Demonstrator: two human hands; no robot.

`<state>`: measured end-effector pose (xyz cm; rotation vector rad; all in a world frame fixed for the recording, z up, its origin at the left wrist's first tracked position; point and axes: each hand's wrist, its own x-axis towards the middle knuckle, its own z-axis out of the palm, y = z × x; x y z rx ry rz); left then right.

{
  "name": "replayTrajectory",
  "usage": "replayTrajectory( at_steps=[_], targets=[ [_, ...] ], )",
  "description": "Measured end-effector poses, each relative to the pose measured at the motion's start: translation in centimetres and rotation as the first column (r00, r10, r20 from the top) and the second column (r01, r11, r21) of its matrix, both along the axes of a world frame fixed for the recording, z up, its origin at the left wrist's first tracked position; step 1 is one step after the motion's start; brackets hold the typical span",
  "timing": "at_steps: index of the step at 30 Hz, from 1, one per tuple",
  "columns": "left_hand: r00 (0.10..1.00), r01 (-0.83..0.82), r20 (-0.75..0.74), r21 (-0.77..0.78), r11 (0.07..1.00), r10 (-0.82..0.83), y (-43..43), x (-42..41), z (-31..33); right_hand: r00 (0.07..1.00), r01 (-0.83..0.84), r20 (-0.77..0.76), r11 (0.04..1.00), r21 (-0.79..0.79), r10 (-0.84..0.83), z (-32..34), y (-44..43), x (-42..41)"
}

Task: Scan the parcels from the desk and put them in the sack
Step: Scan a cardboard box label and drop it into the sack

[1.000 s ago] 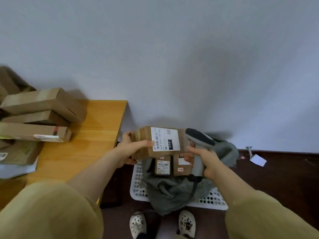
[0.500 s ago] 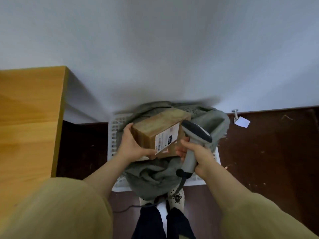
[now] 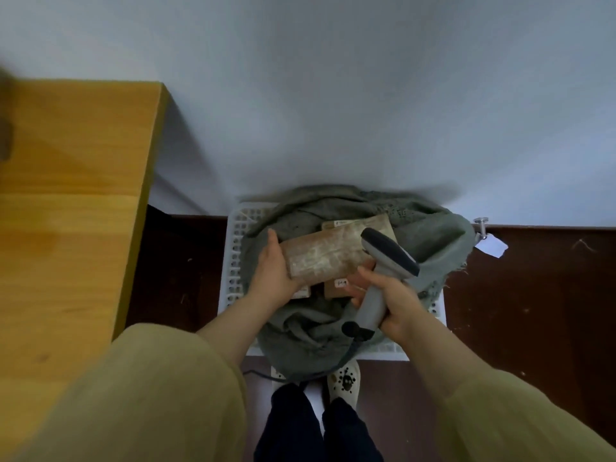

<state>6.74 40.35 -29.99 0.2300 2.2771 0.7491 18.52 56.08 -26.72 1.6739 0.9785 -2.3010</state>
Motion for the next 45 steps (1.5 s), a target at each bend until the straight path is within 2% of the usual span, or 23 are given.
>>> replayTrajectory(
  at_steps=[4,8,14,17,20,25,27,30,32,35,38,42,45],
  targets=[
    [0.998,-0.044,-0.048,0.034,0.998,0.045,-1.8,0.2,7.0,0.994,-0.087,-0.068,0.996,-0.014,0.086,5.5,-2.0,-0.9],
    [0.978,-0.099,-0.180,0.053,0.994,0.107,-4.9,0.2,15.0,0.965,-0.227,-0.135,0.974,0.004,0.225,11.9,-4.6,-3.5],
    [0.880,-0.304,-0.375,0.022,0.952,0.290,-12.3,-0.2,23.8,0.839,-0.468,-0.273,0.880,0.080,0.471,20.4,-10.6,-7.4],
    [0.805,-0.459,-0.433,-0.019,0.888,0.406,-16.6,-0.1,26.1,0.760,-0.552,-0.334,0.825,0.123,0.558,23.2,-14.0,-8.4],
    [0.738,-0.586,-0.425,-0.020,0.810,0.524,-20.8,-0.2,27.5,0.697,-0.609,-0.372,0.780,0.144,0.613,24.9,-17.1,-9.1],
    [0.665,-0.675,-0.528,-0.124,0.727,0.528,-28.9,-0.2,28.9,0.602,-0.686,-0.372,0.696,0.213,0.706,26.4,-22.8,-10.9],
    [0.632,-0.725,-0.571,-0.197,0.660,0.524,-32.8,-0.4,29.3,0.573,-0.708,-0.365,0.667,0.232,0.734,26.7,-25.7,-11.7],
    [0.577,-0.809,-0.506,-0.245,0.534,0.642,-38.5,-0.7,30.2,0.518,-0.749,-0.351,0.612,0.254,0.780,27.3,-30.7,-12.7],
    [0.612,-0.790,-0.455,-0.310,0.529,0.647,-41.7,-0.9,30.0,0.472,-0.779,-0.344,0.567,0.268,0.812,27.5,-33.7,-13.1],
    [0.749,-0.661,-0.430,-0.428,0.616,0.505,-45.0,-1.6,28.5,0.411,-0.816,-0.323,0.502,0.285,0.852,27.4,-37.3,-13.4],
    [0.818,-0.572,-0.396,-0.494,0.655,0.416,-46.7,-2.2,27.2,0.393,-0.834,-0.281,0.468,0.292,0.876,26.9,-39.5,-13.5],
    [0.820,-0.572,-0.300,-0.414,0.708,0.487,-47.8,-2.0,25.7,0.375,-0.850,-0.233,0.433,0.299,0.897,26.2,-41.2,-13.7],
    [0.770,-0.638,-0.308,-0.347,0.688,0.559,-47.3,-0.6,25.7,0.361,-0.859,-0.201,0.409,0.309,0.911,25.9,-42.7,-13.9]
  ],
)
